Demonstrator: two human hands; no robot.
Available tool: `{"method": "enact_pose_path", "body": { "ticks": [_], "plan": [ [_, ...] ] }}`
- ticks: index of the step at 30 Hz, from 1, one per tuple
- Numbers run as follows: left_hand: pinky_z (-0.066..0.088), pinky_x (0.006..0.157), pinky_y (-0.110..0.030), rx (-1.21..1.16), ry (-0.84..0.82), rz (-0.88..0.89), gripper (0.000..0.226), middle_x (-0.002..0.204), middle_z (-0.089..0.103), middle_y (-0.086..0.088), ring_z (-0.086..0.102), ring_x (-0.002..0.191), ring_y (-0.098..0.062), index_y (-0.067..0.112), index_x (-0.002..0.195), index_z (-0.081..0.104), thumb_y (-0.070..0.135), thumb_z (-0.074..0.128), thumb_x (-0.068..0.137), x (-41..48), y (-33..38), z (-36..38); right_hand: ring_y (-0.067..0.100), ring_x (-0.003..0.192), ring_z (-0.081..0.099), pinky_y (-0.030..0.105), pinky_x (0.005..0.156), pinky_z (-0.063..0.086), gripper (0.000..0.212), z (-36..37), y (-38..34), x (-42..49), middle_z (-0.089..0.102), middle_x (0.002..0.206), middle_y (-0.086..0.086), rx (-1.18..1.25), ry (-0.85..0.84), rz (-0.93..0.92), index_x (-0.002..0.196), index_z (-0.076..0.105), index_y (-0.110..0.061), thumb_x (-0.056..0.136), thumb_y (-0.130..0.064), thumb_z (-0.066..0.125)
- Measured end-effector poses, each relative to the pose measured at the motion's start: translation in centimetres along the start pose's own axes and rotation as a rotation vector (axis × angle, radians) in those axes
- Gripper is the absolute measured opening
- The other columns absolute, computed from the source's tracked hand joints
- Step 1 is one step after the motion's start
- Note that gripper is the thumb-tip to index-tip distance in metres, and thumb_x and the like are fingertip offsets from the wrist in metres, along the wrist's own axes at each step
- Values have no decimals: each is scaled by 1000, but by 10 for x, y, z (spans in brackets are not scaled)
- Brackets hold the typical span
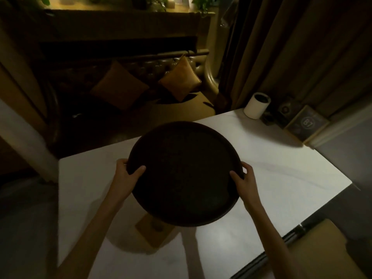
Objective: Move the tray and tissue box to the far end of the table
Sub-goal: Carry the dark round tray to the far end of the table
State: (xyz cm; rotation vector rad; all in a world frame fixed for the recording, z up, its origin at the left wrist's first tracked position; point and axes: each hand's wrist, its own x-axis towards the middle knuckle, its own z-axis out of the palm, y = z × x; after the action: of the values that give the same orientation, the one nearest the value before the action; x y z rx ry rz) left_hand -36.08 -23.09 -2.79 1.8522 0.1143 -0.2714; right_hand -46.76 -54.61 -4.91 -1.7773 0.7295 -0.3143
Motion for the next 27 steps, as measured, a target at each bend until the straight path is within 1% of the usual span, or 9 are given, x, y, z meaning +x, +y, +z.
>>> {"method": "enact_pose_path", "body": {
  "ticks": [2,5,8,11,14,18,20,23,27],
  "plan": [
    [50,74,-29,32,3,-7,46,106,50,1,56,99,-21,12,122,38,29,64,89,17,10,53,23,115,55,33,91,51,49,-31,21,44,47,140,10,3,0,8,138,39,-13,93,-18,59],
    [52,81,-38,70,22,-40,47,112,50,-4,56,101,-22,7,121,39,29,64,88,38,31,139,25,109,57,32,86,52,47,-85,47,114,50,137,11,16,-31,39,136,38,-15,93,-19,58],
    [50,80,-38,87,12,-88,45,113,52,-8,57,102,-25,3,120,41,24,65,88,52,54,218,23,106,56,33,87,52,46,-142,61,169,50,135,11,8,-34,83,135,38,-15,94,-18,57],
    [53,84,-44,123,-14,-135,43,111,57,-13,61,103,-32,2,115,47,22,69,85,64,78,285,24,106,58,34,86,53,44,-198,66,212,52,133,11,0,-13,126,134,39,-17,94,-19,58],
    [53,80,-40,159,-47,-140,40,101,57,-13,62,99,-35,-1,110,49,17,71,83,77,98,339,24,104,58,33,83,53,44,-244,70,243,51,133,11,-22,33,147,133,40,-17,93,-19,58],
    [51,80,-37,186,-160,-128,46,108,52,-11,56,98,-28,0,117,43,13,71,83,101,112,402,14,88,61,26,71,52,41,-286,86,276,55,123,10,-36,99,195,131,41,-15,94,-18,57],
    [53,82,-38,203,-203,-106,45,109,53,-11,57,98,-27,2,116,43,12,71,82,121,109,435,11,85,60,26,69,52,39,-300,104,291,55,118,8,-22,152,210,131,41,-17,95,-18,56],
    [55,87,-44,268,-221,-112,42,108,54,-10,60,101,-31,8,109,44,15,74,80,148,98,487,22,91,61,34,76,54,37,-321,133,324,55,117,7,-32,203,237,130,42,-19,95,-19,56],
    [55,81,-41,315,-188,-125,41,106,55,-11,60,97,-30,10,105,44,15,75,78,184,73,558,27,94,64,38,78,56,30,-337,188,379,61,114,13,-35,204,275,122,46,-20,94,-17,57]
  ]
}}
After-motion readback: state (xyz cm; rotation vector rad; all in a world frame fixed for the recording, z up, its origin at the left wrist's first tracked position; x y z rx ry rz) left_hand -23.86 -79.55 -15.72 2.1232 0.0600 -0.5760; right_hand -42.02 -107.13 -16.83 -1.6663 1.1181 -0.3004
